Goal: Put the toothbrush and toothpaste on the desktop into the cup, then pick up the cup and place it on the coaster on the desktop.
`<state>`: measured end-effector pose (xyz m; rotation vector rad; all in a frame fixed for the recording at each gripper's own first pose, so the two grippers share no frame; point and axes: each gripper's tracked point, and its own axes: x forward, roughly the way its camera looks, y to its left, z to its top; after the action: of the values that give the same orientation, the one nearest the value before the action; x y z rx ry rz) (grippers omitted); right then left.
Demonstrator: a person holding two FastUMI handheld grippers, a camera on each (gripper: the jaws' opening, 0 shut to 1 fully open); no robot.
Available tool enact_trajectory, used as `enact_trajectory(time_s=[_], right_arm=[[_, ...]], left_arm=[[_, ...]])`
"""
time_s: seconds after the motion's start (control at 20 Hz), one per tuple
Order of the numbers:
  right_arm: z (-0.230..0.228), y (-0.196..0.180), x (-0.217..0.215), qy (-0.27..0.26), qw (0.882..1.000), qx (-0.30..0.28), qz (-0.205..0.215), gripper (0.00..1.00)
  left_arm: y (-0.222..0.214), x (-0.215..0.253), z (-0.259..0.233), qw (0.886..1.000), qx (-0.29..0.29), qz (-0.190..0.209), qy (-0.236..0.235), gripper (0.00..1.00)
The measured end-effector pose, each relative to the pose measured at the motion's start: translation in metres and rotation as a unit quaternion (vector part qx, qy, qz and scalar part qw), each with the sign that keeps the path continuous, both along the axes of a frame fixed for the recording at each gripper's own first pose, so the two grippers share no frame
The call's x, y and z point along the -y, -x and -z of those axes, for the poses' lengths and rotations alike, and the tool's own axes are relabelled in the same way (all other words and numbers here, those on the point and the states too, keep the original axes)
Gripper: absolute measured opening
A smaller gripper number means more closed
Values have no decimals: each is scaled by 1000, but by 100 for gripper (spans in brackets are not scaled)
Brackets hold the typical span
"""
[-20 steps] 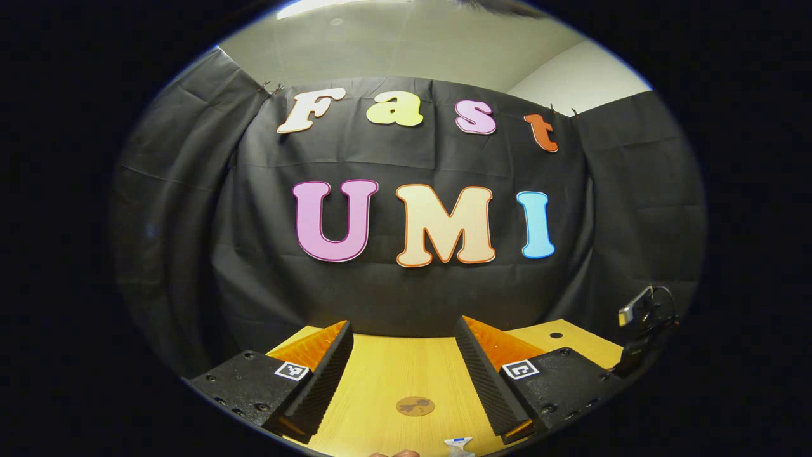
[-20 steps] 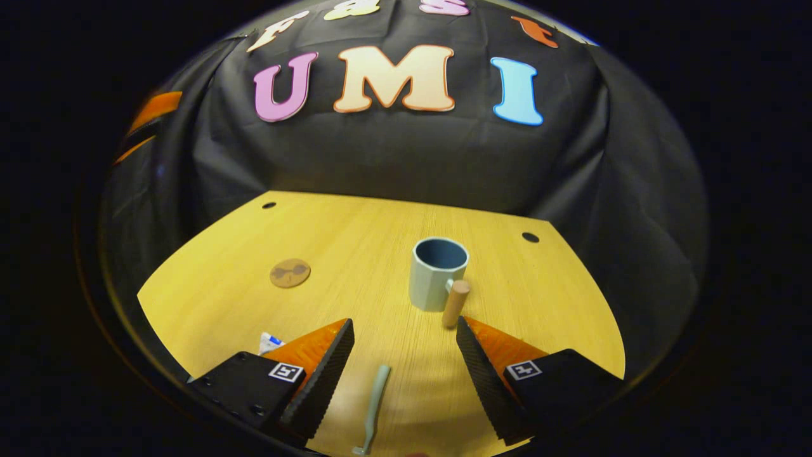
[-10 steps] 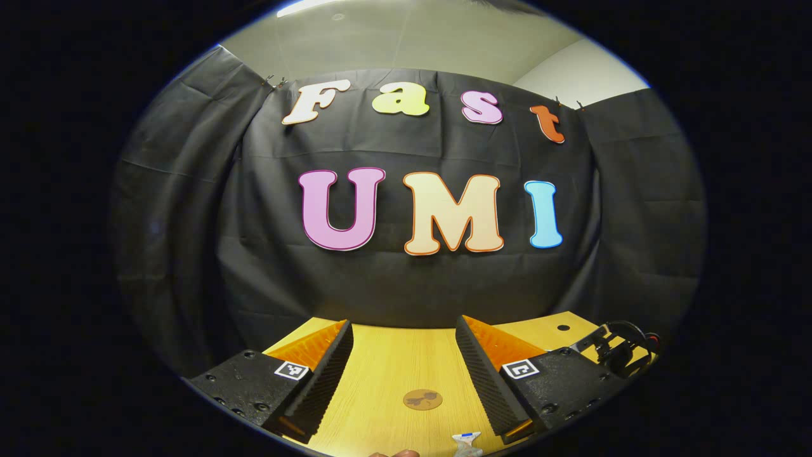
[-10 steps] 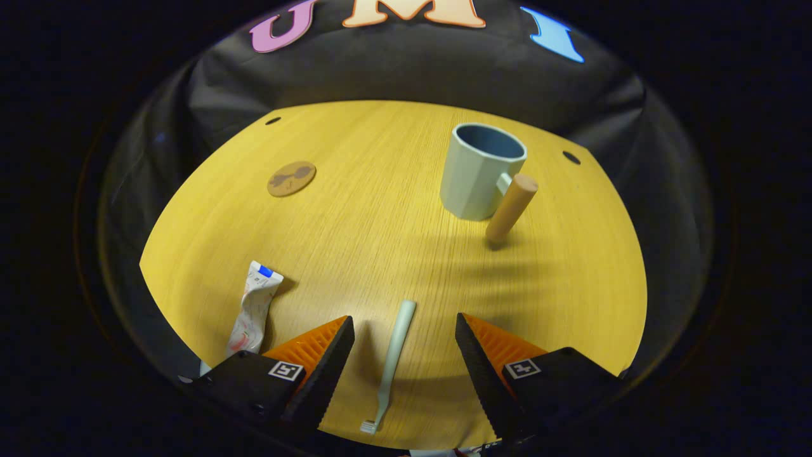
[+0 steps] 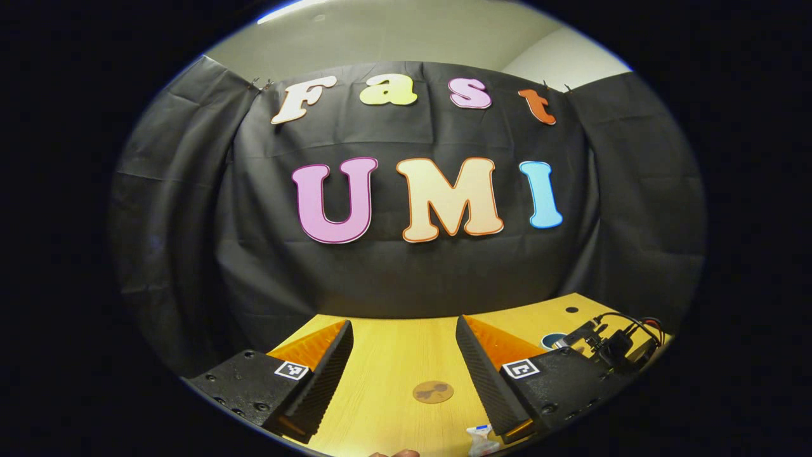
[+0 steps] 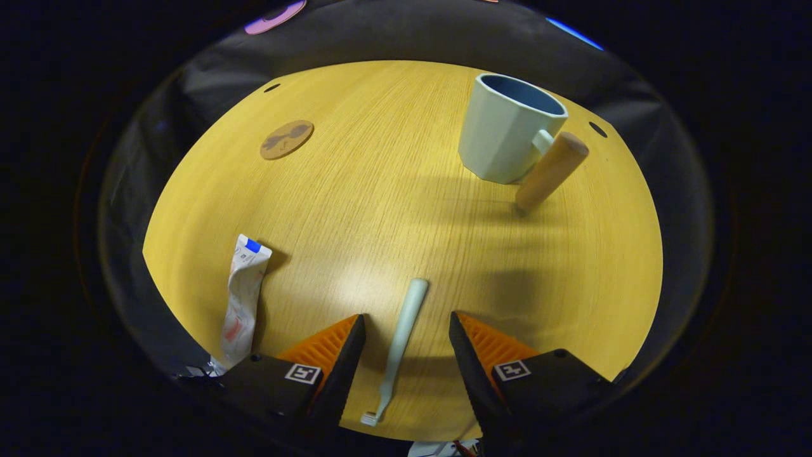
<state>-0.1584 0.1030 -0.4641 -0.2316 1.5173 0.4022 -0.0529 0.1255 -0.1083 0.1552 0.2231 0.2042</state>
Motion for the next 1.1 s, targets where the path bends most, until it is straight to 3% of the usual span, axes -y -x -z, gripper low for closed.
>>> enact_trajectory(time_s=[0.2, 0.25, 0.3, 0.4, 0.5, 0.55, 0.8, 1.1], right_arm=[[0, 5, 1, 17, 999, -45, -22, 77], [-1, 5, 1, 23, 998, -58, -25, 67], [2, 8, 2, 24, 997, -67, -28, 68], [1, 7, 3, 23, 997, -66, -19, 19], [2, 6, 3, 17, 998, -62, -23, 20], [4, 7, 1, 15, 998, -62, -28, 10], [1, 5, 1, 4, 998, -44, -32, 10], [1, 2, -2, -13, 1000, -18, -20, 10]], left_arm=[[4, 4, 21, 1000, -28, 7, -7, 95], [5, 5, 25, 999, -36, 8, -11, 95], [7, 7, 28, 999, -42, 11, -13, 95], [8, 13, 34, 998, -53, 18, -15, 94], [7, 16, 39, 998, -62, 20, -13, 93], [6, 20, 42, 997, -67, 22, -8, 93], [13, 49, 89, 989, -132, 53, 39, 93], [47, 69, 173, 954, -284, 52, 83, 94]])
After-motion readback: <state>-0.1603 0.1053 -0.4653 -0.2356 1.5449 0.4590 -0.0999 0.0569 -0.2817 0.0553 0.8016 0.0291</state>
